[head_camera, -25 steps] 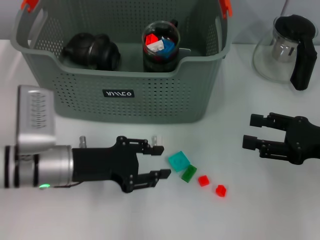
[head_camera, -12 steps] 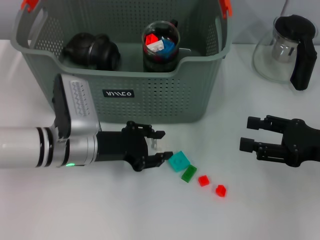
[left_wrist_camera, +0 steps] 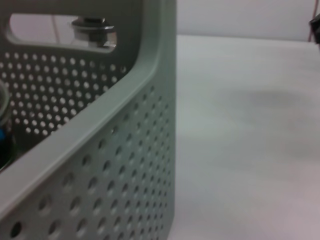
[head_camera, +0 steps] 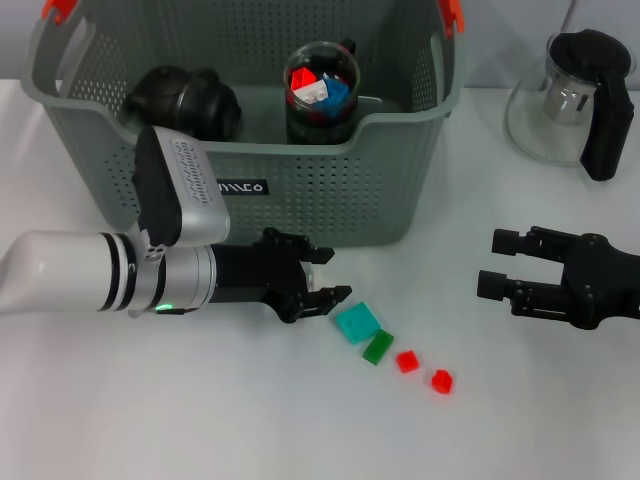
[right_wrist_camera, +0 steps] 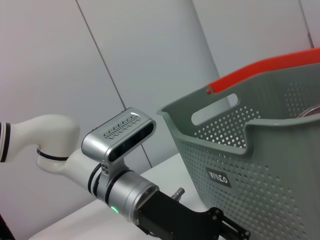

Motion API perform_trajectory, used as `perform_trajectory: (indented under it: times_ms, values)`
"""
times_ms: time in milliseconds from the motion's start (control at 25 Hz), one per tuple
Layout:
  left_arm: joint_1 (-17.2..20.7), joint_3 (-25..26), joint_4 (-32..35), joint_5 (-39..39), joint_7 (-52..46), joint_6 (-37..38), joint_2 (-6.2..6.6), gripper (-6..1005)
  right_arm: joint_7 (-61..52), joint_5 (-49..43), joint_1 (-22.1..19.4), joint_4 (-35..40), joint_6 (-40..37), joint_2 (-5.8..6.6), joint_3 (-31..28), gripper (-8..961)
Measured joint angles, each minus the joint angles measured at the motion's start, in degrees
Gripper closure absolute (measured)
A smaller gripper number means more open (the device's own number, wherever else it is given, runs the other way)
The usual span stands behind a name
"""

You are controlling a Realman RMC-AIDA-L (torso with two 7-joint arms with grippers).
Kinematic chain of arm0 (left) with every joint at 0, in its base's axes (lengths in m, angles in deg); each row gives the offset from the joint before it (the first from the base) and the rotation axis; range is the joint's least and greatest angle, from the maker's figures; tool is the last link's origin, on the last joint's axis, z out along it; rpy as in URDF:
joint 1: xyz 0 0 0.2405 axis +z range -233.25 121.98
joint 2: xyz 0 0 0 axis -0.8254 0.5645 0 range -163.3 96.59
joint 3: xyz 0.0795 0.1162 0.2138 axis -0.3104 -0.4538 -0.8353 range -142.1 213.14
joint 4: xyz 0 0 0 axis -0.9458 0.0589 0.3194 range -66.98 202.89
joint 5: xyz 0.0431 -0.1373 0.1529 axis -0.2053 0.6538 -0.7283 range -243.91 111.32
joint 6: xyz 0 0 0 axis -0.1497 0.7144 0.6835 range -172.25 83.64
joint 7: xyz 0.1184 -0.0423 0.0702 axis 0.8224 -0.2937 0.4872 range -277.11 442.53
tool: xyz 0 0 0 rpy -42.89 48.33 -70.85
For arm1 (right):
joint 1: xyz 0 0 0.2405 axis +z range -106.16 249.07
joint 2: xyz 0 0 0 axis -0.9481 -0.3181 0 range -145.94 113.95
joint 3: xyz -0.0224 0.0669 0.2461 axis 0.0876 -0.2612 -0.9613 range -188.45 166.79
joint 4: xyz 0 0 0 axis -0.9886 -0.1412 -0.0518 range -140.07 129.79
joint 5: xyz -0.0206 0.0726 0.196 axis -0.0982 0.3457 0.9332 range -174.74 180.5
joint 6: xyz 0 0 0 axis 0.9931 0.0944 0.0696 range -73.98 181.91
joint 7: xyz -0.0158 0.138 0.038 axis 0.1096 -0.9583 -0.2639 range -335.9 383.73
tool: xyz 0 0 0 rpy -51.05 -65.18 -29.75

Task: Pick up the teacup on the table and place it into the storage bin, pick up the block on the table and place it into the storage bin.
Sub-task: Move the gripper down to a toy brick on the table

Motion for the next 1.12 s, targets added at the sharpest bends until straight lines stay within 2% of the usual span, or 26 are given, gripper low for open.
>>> perform_trajectory:
  times_ms: [480, 720, 1120]
  values:
    - [-0.75, -4.22, 0.16, -0.22, -4.42, -3.75, 0.1, 486, -0.01, -0.06, -0.15, 0.0, 0.21, 0.0, -0.02, 131]
    - [-0.77, -4.46, 1.16, -3.68, -6.61, -3.18, 0.08, 489, -0.01, -0.06, -0.3, 0.0, 0.52, 0.0, -0.03, 131]
    - [3.26, -3.9, 6.63, -4.55, -6.99, 3.21, 0.24, 495, -0.01, -0.06, -0.16, 0.0, 0.59, 0.07, 0.05, 131]
